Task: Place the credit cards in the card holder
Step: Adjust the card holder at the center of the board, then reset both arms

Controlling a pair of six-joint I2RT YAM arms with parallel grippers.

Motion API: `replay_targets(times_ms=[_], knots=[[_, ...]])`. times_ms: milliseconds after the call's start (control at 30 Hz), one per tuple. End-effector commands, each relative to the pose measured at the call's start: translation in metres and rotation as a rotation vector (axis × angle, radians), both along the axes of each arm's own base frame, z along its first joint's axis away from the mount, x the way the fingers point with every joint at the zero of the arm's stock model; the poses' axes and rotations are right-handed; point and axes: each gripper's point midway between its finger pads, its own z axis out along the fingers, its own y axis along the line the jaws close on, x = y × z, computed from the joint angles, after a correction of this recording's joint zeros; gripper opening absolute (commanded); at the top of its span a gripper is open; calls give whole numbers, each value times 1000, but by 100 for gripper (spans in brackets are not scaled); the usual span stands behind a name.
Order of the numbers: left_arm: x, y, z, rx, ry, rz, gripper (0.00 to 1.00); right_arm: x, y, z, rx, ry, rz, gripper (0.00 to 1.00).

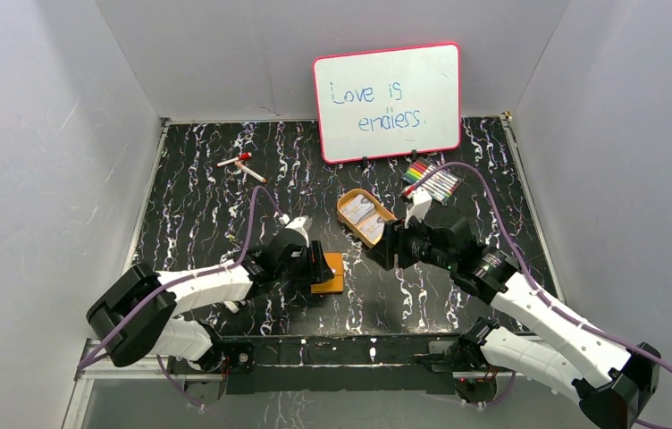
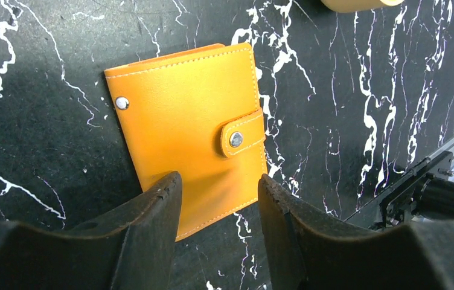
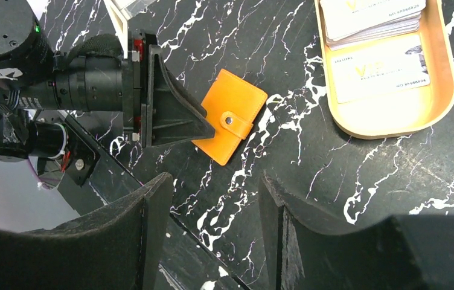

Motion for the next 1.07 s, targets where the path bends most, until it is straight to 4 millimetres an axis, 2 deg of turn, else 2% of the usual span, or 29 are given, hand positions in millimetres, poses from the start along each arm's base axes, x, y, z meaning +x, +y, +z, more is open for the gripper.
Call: replay_targets(times_ms=[0, 100, 167, 233, 400, 433, 467, 500, 567, 667, 733, 800, 933, 1033], knots=[[-14, 17, -20, 74, 67, 20, 48, 5, 1, 17, 47, -47, -23, 62], [-8, 22, -13, 97, 36, 37, 50, 6, -2, 23, 48, -59, -34, 62], [-4, 21, 2, 82, 1, 38, 51, 8, -3, 30, 48, -72, -44, 64], [3, 22, 24, 63, -49, 58, 54, 15, -10, 40, 42, -98, -93, 66], [31, 48, 92, 73, -201, 247, 67, 43, -39, 78, 48, -196, -323, 72], [39, 58, 107, 78, -241, 313, 69, 47, -45, 88, 63, -224, -365, 81], [42, 66, 119, 81, -268, 356, 73, 51, -52, 97, 82, -256, -412, 95], [44, 72, 130, 83, -290, 383, 75, 55, -60, 105, 112, -274, -470, 98], [47, 84, 150, 94, -335, 424, 78, 60, -77, 121, 176, -325, -572, 99], [46, 97, 163, 119, -355, 462, 80, 60, -91, 141, 288, -394, -642, 99], [44, 102, 168, 119, -363, 471, 80, 57, -96, 149, 277, -441, -632, 99], [42, 104, 173, 109, -373, 469, 80, 60, -99, 150, 178, -449, -624, 99], [40, 104, 183, 103, -411, 423, 81, 74, -112, 136, -74, -397, -688, 99], [39, 108, 189, 100, -445, 416, 81, 77, -114, 134, -144, -381, -695, 99]])
